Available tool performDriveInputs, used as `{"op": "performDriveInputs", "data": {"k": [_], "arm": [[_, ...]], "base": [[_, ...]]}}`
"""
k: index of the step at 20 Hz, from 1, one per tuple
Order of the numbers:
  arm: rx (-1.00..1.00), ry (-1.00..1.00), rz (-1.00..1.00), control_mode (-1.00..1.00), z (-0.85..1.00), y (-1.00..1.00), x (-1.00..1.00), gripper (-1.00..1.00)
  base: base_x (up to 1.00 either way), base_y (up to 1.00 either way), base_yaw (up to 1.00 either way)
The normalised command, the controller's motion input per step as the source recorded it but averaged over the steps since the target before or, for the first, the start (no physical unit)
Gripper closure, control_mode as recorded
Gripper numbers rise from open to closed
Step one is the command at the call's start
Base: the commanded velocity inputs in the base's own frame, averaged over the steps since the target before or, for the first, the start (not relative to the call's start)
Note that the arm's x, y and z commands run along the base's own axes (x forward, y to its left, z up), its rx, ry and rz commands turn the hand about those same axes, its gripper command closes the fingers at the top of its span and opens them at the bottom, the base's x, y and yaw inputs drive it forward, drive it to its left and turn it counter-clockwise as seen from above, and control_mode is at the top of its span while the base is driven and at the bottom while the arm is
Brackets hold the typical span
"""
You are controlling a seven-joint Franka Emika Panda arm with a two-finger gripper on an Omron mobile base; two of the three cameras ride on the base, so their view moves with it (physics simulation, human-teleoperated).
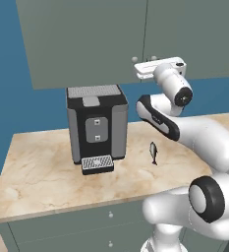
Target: Retrieve the tupperware from the cabinet, then place the raw meat into the tupperware to avoid contamination.
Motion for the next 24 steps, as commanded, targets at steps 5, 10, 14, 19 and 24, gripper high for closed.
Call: {"op": "performDriveInputs", "data": {"k": [5,10,14,19,24], "arm": [[0.0,0.0,0.0,-1.0,0.0,0.0,-0.03,1.0],[0.0,0.0,0.0,-1.0,0.0,0.0,-0.08,1.0],[0.0,0.0,0.0,-1.0,0.0,0.0,-0.12,1.0],[0.0,0.0,0.0,-1.0,0.05,0.0,-0.19,1.0],[0.0,0.0,0.0,-1.0,0.1,0.0,-0.23,1.0]], "base": [[0.0,0.0,0.0],[0.0,0.0,0.0],[0.0,0.0,0.0],[0.0,0.0,0.0],[0.0,0.0,0.0]]}}
